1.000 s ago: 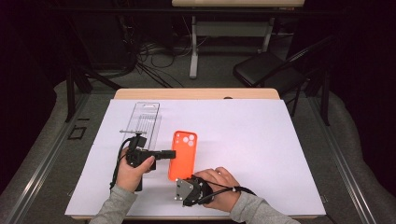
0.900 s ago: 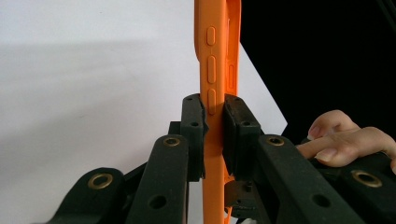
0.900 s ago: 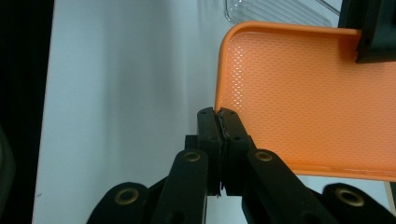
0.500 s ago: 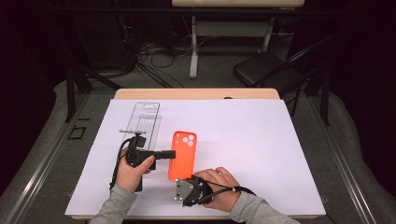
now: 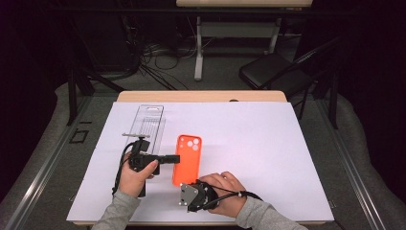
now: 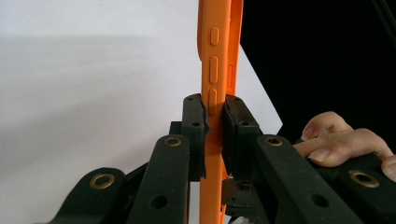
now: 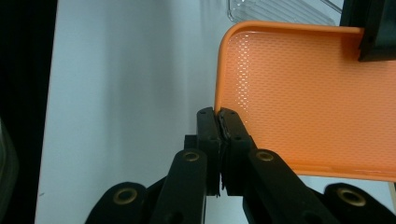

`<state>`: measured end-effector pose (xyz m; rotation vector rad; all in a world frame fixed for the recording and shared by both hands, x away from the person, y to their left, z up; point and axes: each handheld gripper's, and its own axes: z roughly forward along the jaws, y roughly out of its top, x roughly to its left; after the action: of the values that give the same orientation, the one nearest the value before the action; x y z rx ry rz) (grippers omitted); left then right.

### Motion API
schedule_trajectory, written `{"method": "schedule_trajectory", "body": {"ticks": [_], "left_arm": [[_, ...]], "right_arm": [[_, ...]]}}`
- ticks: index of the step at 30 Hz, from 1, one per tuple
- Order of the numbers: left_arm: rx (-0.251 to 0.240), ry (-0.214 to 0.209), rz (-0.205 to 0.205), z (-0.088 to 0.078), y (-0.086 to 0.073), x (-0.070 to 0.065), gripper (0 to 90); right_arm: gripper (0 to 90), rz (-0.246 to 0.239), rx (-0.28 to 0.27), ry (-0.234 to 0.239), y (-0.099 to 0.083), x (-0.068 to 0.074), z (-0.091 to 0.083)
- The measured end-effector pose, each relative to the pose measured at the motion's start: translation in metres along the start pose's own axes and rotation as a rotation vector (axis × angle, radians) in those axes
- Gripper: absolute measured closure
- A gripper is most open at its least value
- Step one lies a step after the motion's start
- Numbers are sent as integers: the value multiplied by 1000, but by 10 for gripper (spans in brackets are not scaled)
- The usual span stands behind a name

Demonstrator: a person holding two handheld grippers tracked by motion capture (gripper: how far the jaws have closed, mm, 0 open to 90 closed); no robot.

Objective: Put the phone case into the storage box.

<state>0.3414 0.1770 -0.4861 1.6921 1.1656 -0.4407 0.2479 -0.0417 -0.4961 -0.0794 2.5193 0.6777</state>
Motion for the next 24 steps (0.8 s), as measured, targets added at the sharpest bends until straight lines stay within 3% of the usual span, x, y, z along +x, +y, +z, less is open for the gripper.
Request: {"method": "schedule_trajectory", "body": {"ticks": [17,24], "left_arm": [[-2,-5,-9,-1,0,0,805],[-1,-5,-8,0,0,0,805]], "right_arm": [[873,6,-6,2,0,-1,-1],[828,13,-15,1,0,-2,-1]]}}
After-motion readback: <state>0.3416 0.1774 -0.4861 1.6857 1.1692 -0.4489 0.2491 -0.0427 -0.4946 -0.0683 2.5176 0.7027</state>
